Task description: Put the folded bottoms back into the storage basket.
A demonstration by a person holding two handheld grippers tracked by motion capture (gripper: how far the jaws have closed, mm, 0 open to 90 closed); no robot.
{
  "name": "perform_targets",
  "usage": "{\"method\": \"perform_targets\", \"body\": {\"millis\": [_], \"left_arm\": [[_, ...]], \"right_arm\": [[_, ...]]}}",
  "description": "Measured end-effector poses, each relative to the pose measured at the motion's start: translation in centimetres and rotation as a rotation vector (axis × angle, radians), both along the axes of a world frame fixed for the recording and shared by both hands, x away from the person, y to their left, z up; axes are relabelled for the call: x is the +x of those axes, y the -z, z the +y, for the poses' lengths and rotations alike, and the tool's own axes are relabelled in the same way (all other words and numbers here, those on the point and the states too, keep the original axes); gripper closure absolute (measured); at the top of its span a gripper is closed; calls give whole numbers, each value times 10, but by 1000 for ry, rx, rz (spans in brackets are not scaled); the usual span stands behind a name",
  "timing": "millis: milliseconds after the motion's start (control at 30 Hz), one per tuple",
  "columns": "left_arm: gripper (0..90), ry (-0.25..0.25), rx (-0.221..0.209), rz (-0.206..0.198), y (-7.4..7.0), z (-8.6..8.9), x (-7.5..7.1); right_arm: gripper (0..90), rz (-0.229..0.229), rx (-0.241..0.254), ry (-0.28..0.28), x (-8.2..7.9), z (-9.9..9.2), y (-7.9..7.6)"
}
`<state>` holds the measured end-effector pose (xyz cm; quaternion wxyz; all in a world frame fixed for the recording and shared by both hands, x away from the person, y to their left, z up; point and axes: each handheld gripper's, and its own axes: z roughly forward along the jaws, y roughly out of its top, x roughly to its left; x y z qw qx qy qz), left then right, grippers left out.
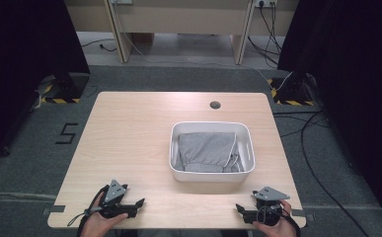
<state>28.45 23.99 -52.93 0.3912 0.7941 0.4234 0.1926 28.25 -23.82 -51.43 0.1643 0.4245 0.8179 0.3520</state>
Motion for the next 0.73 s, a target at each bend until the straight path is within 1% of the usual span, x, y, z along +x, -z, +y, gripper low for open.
{"method": "perform_targets", "body": {"millis": [67,100,300,733], "left_arm": [[143,-6,-8,-13,2,0,-2],[143,-8,-14,-18,2,-1,-3],[143,-3,-17,-21,3,0,-4],[143,1,-18,-21,3,1,-4]], "right_arm": [[160,-17,-29,-10,-1,2,1],[152,-21,-32,-15,-1,2,2],[95,-34,-18,-29,-3,5,5],[93,-43,-11,-37,-3,4,6]]}}
